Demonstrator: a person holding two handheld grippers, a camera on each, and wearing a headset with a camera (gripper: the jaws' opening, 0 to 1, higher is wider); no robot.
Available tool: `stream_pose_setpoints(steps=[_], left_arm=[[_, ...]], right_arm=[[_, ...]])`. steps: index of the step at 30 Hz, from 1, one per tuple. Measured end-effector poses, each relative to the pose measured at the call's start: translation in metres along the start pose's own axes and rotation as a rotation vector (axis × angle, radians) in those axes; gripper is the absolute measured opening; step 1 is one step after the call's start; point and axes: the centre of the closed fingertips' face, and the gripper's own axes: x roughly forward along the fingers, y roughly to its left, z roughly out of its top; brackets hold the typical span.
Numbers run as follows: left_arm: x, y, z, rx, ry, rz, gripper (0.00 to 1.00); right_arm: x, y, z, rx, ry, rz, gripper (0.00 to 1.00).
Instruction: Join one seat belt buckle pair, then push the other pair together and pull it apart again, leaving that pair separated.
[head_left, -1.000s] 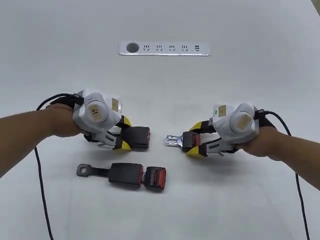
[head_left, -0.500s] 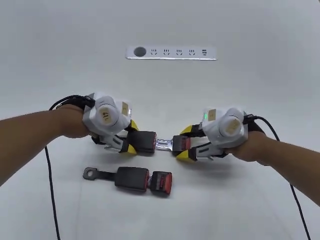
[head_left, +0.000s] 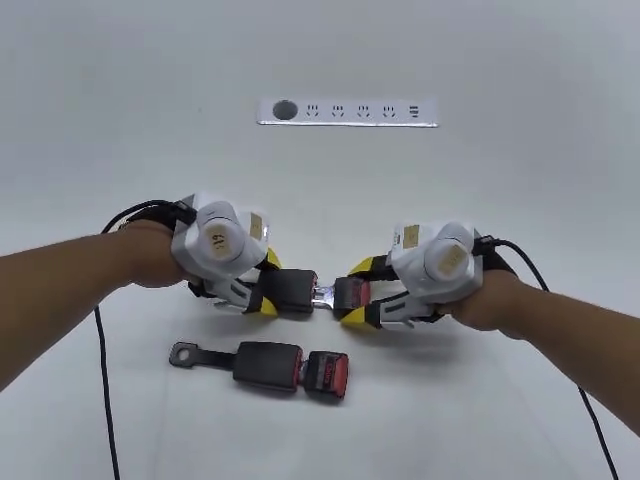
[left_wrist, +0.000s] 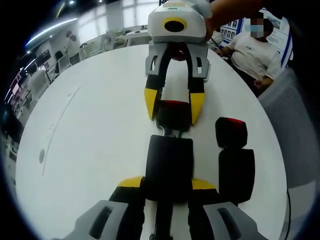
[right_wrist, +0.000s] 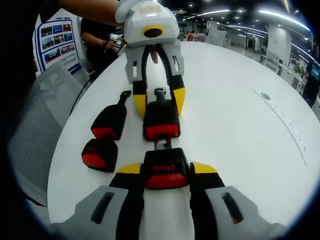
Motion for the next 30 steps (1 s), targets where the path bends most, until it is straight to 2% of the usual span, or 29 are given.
stream_pose_setpoints(steps=[9, 14, 18, 30], left_arm=[[0.000, -0.002, 0.001, 0.011, 0.014, -0.006, 0.33], [0.001, -0.002, 0.000, 0.018, 0.035, -0.010, 0.32], [0.000, -0.001, -0.001, 0.014, 0.020, -0.009, 0.32], [0.000, -0.001, 0.000, 0.027, 0.032, -0.018, 0.32]], right_arm=[[0.005, 0.000, 0.004, 0.010, -0.003, 0.006, 0.34], [0.016, 0.002, 0.015, 0.016, -0.005, -0.002, 0.34], [0.015, 0.004, 0.014, 0.024, -0.007, 0.001, 0.34], [0.018, 0.005, 0.014, 0.006, 0.023, -0.006, 0.34]])
